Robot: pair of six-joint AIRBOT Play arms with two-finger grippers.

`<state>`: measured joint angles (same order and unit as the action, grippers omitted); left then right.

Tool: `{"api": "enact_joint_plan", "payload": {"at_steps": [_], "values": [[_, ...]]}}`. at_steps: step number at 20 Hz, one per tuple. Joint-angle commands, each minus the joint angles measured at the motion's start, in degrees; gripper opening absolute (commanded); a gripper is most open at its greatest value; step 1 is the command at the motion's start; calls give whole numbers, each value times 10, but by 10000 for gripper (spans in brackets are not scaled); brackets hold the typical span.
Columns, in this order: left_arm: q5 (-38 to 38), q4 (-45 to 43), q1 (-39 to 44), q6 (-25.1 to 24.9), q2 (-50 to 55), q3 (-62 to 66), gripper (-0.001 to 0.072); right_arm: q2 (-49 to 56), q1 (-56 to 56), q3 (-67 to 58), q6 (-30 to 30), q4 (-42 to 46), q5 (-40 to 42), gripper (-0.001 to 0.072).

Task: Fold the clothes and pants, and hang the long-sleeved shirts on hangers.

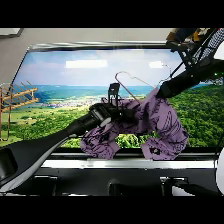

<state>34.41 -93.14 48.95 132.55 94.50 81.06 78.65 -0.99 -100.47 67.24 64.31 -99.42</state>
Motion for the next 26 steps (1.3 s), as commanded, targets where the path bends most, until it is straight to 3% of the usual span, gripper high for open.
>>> {"api": "enact_joint_plan", "payload": {"at_steps": [1,4,7,9,13,18,22,26], "values": [[30,110,-38,-109,-28,0,32,0,0,0,10,-1,-28,45],[87,256,-86,-250,-45,0,32,-1,0,0,13,-2,-53,45],[123,363,-136,-350,-46,0,32,-6,0,0,18,-9,-56,44],[128,414,-164,-391,-46,0,33,-7,0,0,18,-13,-57,44],[142,443,-201,-413,-44,0,33,-7,-19,0,7,-33,-50,44],[170,447,-238,-433,-43,2,33,-7,-109,0,1,88,-44,43],[194,512,-282,-484,-42,2,34,-7,-146,0,6,105,-44,43],[208,514,-308,-503,-37,2,34,-7,-178,0,20,132,-59,43]]}}
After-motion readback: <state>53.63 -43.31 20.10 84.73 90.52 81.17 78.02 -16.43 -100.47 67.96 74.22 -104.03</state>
